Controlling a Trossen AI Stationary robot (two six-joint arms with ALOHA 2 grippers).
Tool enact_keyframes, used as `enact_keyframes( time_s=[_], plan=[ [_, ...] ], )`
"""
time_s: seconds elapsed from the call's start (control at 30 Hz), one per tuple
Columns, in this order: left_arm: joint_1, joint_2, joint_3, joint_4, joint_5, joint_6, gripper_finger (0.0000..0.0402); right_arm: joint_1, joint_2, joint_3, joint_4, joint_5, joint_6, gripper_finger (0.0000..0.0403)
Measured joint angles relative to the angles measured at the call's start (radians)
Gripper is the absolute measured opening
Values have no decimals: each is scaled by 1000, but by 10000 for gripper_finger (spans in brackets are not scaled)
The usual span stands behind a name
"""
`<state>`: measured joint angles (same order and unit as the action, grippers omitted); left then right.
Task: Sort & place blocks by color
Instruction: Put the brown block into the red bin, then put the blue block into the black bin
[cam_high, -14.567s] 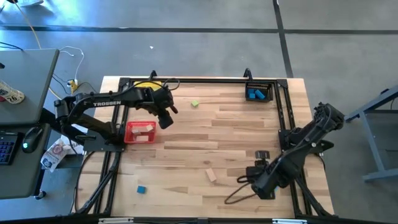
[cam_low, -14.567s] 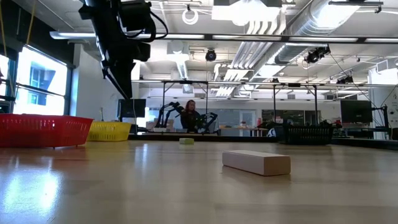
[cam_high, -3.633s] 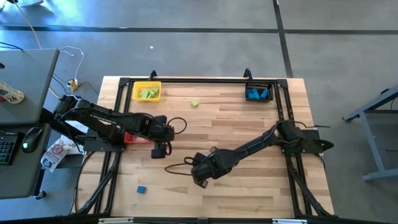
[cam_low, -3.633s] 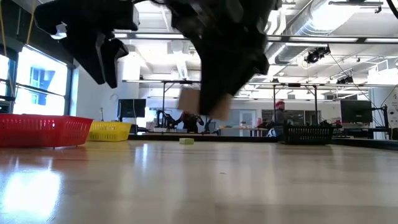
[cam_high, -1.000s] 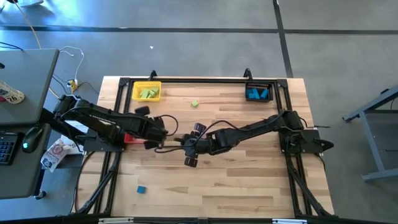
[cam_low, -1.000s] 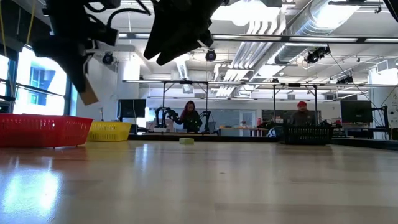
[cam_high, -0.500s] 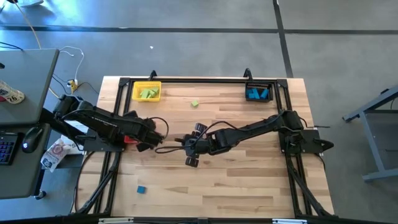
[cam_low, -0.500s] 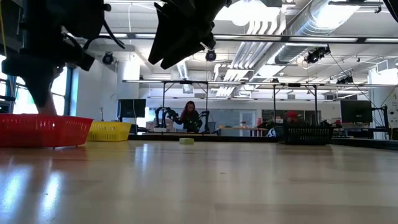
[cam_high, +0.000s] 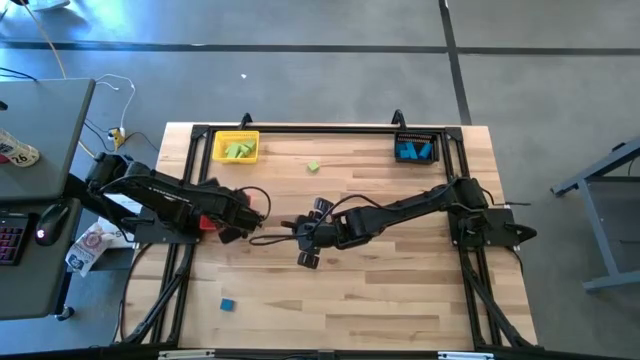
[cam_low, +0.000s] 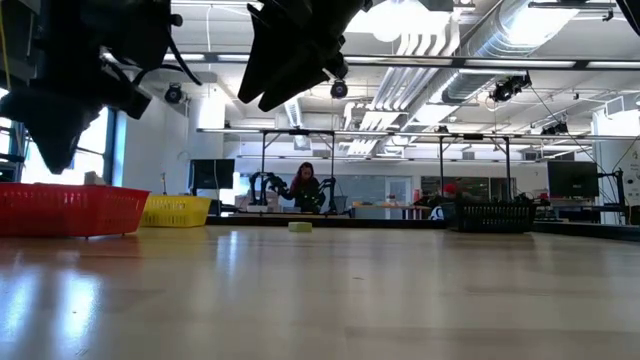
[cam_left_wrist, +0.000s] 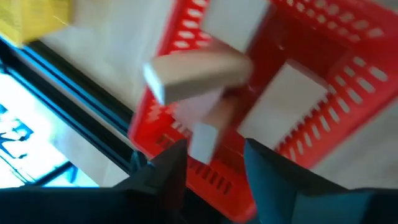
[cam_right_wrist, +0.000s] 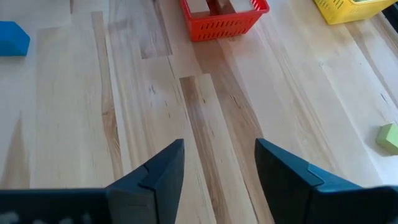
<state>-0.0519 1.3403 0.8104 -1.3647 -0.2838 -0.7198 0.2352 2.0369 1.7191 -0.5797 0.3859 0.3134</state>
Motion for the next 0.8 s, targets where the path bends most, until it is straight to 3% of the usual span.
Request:
enact_keyframes(
  time_s=[0.17, 0.43, 0.8],
  plan=[
    [-2, 0, 0, -1, 78, 44, 164, 0, 0, 0, 0, 0, 0, 181],
    [-58, 0, 68, -60, 54, 50, 159, 0, 1, 0, 0, 0, 0, 181],
    [-324, 0, 206, 4, 134, -73, 159, 0, 1, 0, -8, 0, 26, 181]
  ],
)
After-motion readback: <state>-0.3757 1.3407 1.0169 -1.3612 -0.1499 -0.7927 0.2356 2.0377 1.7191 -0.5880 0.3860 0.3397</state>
